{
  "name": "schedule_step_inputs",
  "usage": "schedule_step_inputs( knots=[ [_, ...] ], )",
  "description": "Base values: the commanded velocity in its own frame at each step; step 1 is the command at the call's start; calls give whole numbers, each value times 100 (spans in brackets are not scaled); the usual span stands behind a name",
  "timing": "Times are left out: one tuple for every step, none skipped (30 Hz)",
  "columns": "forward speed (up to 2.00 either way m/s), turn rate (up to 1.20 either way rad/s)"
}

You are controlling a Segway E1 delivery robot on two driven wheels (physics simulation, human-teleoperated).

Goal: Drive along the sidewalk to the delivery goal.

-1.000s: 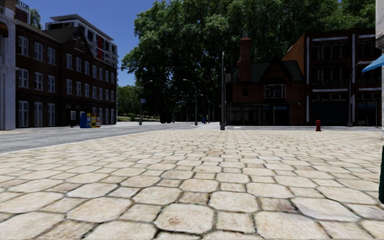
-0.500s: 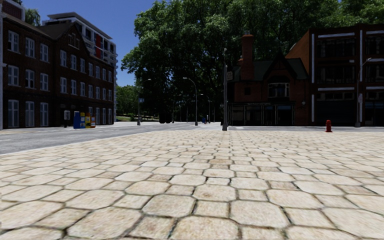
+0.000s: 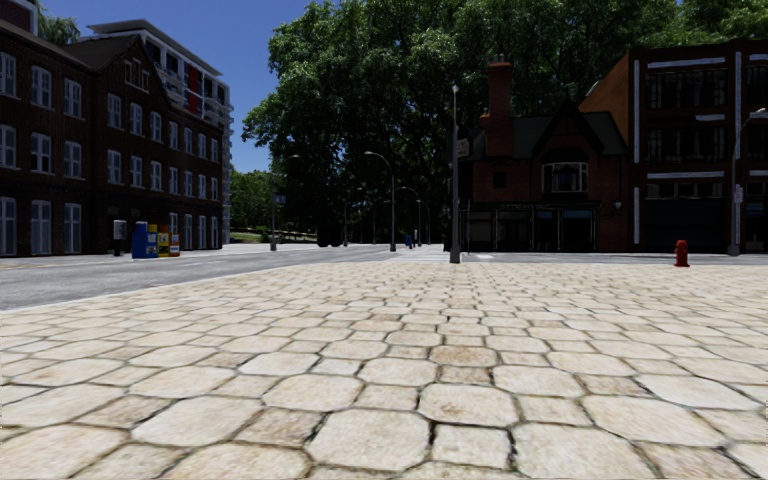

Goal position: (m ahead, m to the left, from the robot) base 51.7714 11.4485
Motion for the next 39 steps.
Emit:
schedule_step_inputs(
  knots=[
    [200,0],
    [200,0],
    [200,0],
    [200,0],
    [200,0],
    [200,0],
    [200,0],
    [200,0],
    [200,0],
    [200,0],
    [200,0],
    [200,0],
    [200,0],
    [200,0],
    [200,0],
    [200,0],
    [200,0],
    [200,0],
    [200,0],
    [200,0],
    [200,0],
    [200,0],
    [200,0],
    [200,0],
    [200,0],
    [200,0],
    [200,0],
    [200,0],
    [200,0],
    [200,0],
    [200,0],
    [200,0],
    [200,0],
    [200,0],
    [200,0],
    [200,0],
    [200,0],
    [200,0],
    [200,0]
  ],
)
